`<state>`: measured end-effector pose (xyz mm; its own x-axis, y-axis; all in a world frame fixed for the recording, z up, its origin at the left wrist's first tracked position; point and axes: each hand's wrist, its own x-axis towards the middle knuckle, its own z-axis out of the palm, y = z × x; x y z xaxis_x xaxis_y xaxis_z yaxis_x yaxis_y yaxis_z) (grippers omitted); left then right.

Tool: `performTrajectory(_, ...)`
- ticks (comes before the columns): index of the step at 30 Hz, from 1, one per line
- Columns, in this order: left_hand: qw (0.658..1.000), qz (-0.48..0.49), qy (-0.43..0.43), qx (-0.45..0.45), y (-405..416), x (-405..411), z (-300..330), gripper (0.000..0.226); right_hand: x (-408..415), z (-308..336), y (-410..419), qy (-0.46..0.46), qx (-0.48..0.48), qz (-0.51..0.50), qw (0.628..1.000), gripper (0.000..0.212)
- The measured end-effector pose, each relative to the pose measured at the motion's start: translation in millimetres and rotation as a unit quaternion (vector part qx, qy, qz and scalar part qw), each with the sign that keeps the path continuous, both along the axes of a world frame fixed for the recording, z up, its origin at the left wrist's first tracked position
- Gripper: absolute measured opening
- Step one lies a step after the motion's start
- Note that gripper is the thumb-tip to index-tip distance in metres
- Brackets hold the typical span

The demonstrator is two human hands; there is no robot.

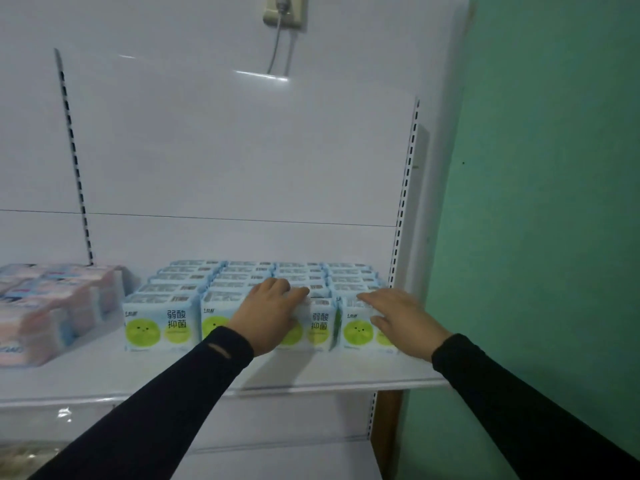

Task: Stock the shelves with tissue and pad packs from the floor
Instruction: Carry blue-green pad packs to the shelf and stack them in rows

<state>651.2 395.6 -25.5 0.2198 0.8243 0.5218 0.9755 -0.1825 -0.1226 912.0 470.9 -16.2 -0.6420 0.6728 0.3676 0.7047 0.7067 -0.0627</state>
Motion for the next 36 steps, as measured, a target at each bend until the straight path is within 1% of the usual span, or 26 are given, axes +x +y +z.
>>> performTrajectory(2,1.000,0.010,0.008,0.017,4,-2,-2,0.063,5,-7,9,0.004,0.016,-0.002,1.000,0.055)
performTrajectory(6,0.999,0.027,0.020,-0.010,2,-2,-6,0.061,16,-20,18,0.001,0.012,0.012,1.000,0.071)
performTrajectory(12,0.998,0.019,0.056,0.004,4,3,-8,0.066,12,-28,30,0.019,0.013,0.052,0.998,0.070)
performTrajectory(18,0.995,0.080,0.063,0.016,11,11,-18,0.070,10,-35,38,0.039,-0.004,0.069,0.997,0.071)
performTrajectory(22,0.995,0.089,0.054,-0.004,10,10,-20,0.063,10,-34,36,0.069,-0.022,0.061,0.996,0.069)
performTrajectory(24,0.995,0.094,0.034,-0.024,5,9,-16,0.067,7,-32,35,0.112,-0.026,0.044,0.992,0.069)
performTrajectory(26,0.994,0.101,-0.002,-0.038,-1,5,-10,0.075,1,-29,37,0.133,-0.014,0.027,0.991,0.073)
performTrajectory(31,0.989,0.118,-0.084,-0.017,-17,-23,14,0.087,-10,-12,50,0.173,-0.032,0.022,0.984,0.076)
performTrajectory(33,0.984,0.143,-0.108,-0.014,-20,-49,26,0.085,-17,-2,57,0.179,-0.034,0.015,0.983,0.078)
performTrajectory(36,0.971,0.184,-0.146,-0.030,-16,-94,40,0.063,-27,11,69,0.159,-0.049,-0.008,0.986,0.069)
